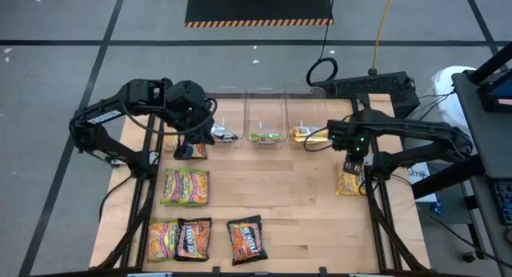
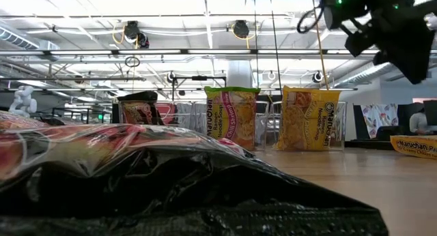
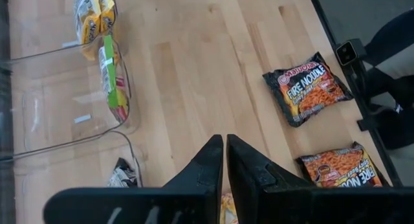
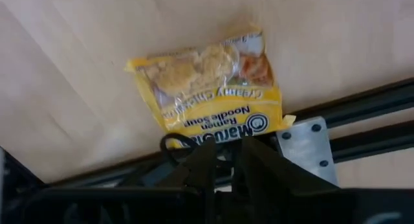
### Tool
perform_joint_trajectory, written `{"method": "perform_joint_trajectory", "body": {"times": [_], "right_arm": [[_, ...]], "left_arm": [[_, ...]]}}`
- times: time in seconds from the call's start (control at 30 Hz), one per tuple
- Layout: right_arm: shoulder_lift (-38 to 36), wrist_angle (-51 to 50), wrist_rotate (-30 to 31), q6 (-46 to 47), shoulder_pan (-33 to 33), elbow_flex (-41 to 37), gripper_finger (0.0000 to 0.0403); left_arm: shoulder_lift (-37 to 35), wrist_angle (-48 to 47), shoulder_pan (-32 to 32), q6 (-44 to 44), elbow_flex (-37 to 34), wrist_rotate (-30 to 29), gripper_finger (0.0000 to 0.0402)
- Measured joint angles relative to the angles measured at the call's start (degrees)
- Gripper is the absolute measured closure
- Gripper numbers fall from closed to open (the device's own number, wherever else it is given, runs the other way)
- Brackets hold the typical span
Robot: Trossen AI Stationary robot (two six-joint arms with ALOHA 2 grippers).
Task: Sort Maruchan noodles
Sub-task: Put the yellow noodle pack into the right transparent bin
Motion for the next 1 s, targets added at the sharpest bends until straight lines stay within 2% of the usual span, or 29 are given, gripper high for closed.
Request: {"method": "perform_joint_trajectory", "body": {"times": [0.17, 0.3, 0.5, 1.0], "right_arm": [[0.84, 2.09, 0.75, -2.28, 0.15, -2.65, 0.0330], [1.49, 5.84, 4.62, -2.91, 0.15, -2.92, 0.0330], [3.03, 13.23, 4.42, -3.78, 0.15, -2.92, 0.0330], [10.23, 13.50, 4.26, -12.38, 0.12, -2.92, 0.0330]], "left_arm": [[0.00, 0.00, 0.00, 0.04, 0.00, 0.00, 0.0376], [0.00, 0.00, 0.00, 0.16, 0.00, 0.00, 0.0376], [0.00, 0.00, 0.00, 0.39, 0.00, 0.00, 0.0376], [0.00, -0.08, 0.00, 0.87, 0.00, 0.01, 0.0376]]}}
